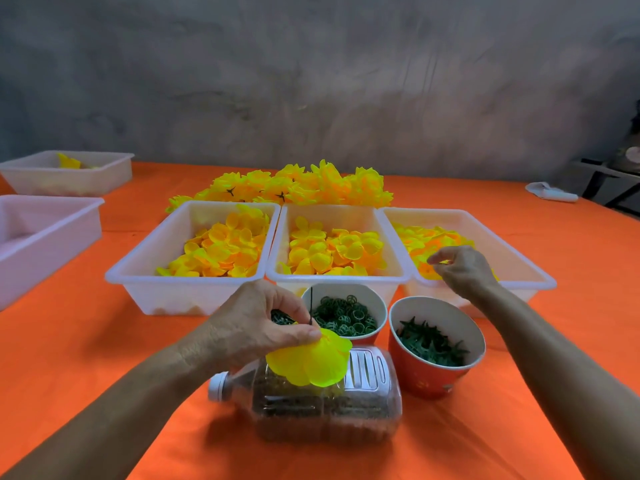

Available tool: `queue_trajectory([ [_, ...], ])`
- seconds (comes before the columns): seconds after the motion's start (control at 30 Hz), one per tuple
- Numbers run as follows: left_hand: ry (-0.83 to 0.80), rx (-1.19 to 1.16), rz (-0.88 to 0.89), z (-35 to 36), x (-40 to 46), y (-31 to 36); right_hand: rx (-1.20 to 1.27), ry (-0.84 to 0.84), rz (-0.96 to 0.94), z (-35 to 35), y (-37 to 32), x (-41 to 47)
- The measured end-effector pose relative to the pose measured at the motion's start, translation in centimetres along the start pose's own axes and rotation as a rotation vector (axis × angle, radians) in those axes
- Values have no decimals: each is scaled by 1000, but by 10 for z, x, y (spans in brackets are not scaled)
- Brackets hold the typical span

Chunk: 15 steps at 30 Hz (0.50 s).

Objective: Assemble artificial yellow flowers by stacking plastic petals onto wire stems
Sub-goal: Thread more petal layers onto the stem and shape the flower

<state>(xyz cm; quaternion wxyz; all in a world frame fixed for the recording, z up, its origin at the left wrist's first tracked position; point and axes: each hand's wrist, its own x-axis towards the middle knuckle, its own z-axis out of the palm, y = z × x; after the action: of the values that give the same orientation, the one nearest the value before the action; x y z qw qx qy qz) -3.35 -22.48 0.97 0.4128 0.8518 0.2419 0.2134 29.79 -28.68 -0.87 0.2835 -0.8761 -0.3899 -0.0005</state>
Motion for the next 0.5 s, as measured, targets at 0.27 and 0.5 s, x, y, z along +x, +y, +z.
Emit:
queue_trajectory([
  [0.27,-55,31,-1,-3,2,2,-414,-278,23,17,0,41],
  [0.5,-39,2,1,0,1,-1,-409,-238,74,20,1,40],
])
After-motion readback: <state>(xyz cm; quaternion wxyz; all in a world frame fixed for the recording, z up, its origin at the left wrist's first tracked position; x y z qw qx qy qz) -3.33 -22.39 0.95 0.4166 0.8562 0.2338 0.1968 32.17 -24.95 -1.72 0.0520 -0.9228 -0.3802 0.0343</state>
